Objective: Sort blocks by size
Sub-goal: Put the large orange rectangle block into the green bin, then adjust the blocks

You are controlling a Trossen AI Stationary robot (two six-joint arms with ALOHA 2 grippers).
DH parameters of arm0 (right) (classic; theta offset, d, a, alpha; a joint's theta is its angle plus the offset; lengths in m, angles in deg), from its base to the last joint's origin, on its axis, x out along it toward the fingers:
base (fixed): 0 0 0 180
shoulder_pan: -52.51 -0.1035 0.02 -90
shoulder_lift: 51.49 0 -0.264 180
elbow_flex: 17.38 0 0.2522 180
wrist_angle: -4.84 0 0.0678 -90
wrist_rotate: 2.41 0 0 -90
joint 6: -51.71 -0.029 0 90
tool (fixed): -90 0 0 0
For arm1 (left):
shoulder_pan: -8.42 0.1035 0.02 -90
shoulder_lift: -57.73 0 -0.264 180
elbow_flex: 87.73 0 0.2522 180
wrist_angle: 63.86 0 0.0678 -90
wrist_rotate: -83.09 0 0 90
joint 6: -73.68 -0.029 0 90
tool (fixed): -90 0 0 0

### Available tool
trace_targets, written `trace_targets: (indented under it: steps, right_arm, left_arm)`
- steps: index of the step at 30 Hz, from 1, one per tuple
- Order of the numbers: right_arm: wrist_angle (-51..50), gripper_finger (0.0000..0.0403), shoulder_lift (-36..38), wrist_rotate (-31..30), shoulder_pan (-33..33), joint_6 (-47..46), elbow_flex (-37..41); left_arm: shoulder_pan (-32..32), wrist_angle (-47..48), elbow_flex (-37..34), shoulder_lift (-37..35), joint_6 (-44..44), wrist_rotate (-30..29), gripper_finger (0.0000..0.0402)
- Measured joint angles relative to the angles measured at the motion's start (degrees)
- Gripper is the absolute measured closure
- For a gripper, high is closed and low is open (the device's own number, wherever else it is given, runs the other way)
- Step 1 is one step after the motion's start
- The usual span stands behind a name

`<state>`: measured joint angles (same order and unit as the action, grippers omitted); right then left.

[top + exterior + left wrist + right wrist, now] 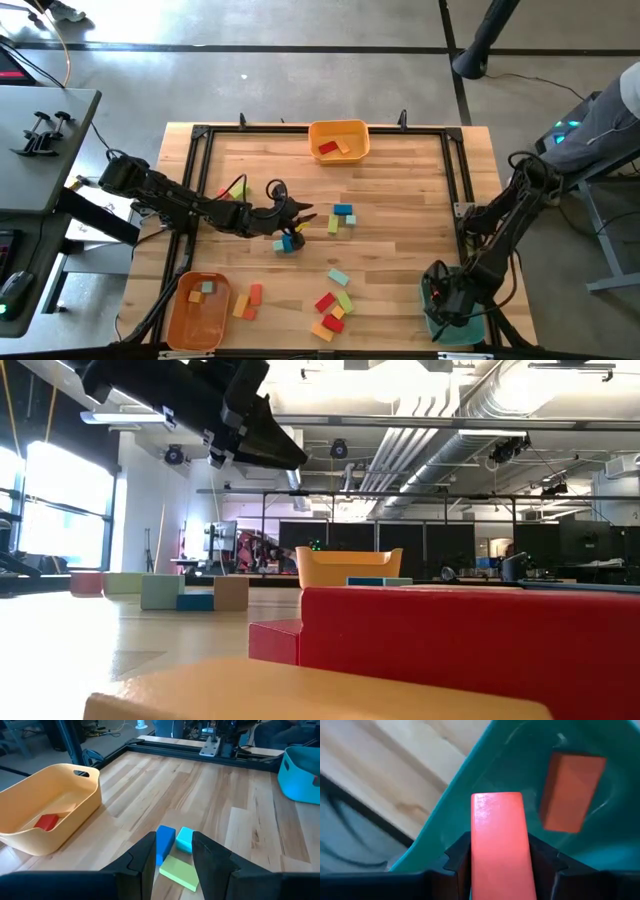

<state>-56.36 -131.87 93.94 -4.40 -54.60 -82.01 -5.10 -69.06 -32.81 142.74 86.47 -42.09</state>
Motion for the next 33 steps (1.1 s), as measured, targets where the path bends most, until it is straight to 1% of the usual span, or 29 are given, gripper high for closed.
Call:
trace_targets:
  steps: [1, 2, 6, 8, 10, 13, 15, 18, 19, 20, 22, 25, 29, 31, 33]
  right_arm:
    - [-0.18, 0.0271, 0.0, 0.01, 0.0, -0.6, 0.15]
    - [-0.45, 0.0259, 0.0, 0.15, 0.0, -1.07, 0.15]
    - [-2.31, 0.0175, 0.79, 1.61, -0.2, -0.84, -1.06]
    - [-5.82, 0.0149, 1.57, -0.6, -0.98, -1.8, -3.68]
    - [-10.87, 0.0139, 1.81, -3.85, -1.52, -1.68, -7.53]
    - [-18.65, 0.0137, 1.83, -10.28, -1.98, -0.21, -14.27]
    - [-22.03, 0.0139, 1.84, -16.82, -1.99, 2.95, -17.95]
    - [-23.2, 0.0139, 1.88, -30.33, -1.64, 12.37, -21.01]
    - [-22.52, 0.0139, 1.88, -33.77, -1.08, 16.66, -21.31]
    - [-21.08, 0.0139, 1.88, -35.81, -0.46, 20.93, -21.36]
    - [-17.0, 0.0139, 1.58, -37.4, 1.17, 29.52, -21.18]
    - [-4.74, 0.0138, 1.07, -37.58, 3.65, 44.04, -17.45]
    - [21.96, 0.0138, -0.27, -36.21, 6.5, 63.76, -7.93]
    - [36.85, 0.0138, -1.81, -34.83, 7.93, 70.51, -2.37]
    - [50.89, 0.0138, -4.09, -34.32, 9.42, 74.71, 2.47]
  left_arm:
    - [0.0, 0.14, 0.0, 0.0, 0.0, 0.0, 0.0291]
    - [0.0, 0.2, 0.0, 0.0, 0.0, 0.02, 0.0291]
    - [0.0, 0.34, 0.0, 0.0, 0.0, 0.02, 0.0291]
    - [0.0, 0.33, 0.0, 0.0, 0.0, 0.02, 0.0291]
    - [0.0, 0.32, 0.0, 0.0, 0.02, 0.02, 0.0291]
    - [-0.06, -0.07, 0.0, 0.0, 0.33, 0.05, 0.0291]
    - [-0.36, -0.44, 0.0, 0.0, 0.59, 0.52, 0.0291]
    - [-1.61, -0.72, 0.0, 0.0, 0.59, 3.28, 0.0291]
    - [-2.31, -0.7, 0.0, 0.0, 0.72, 4.48, 0.0291]
    - [-3.15, -0.75, 0.0, 0.0, 1.23, 5.52, 0.0291]
    - [-5.32, -1.46, 0.0, 0.0, 2.32, 6.79, 0.0291]
    - [-10.26, -4.39, 0.0, 0.07, 3.46, 7.56, 0.0291]
    - [-18.68, -12.79, 0.04, 2.39, 2.1, 7.54, 0.0301]
    - [-22.5, -15.79, 0.11, 4.39, 2.43, 7.91, 0.0309]
    - [-25.8, -16.09, 1.17, 7.16, 5.51, 8.81, 0.0319]
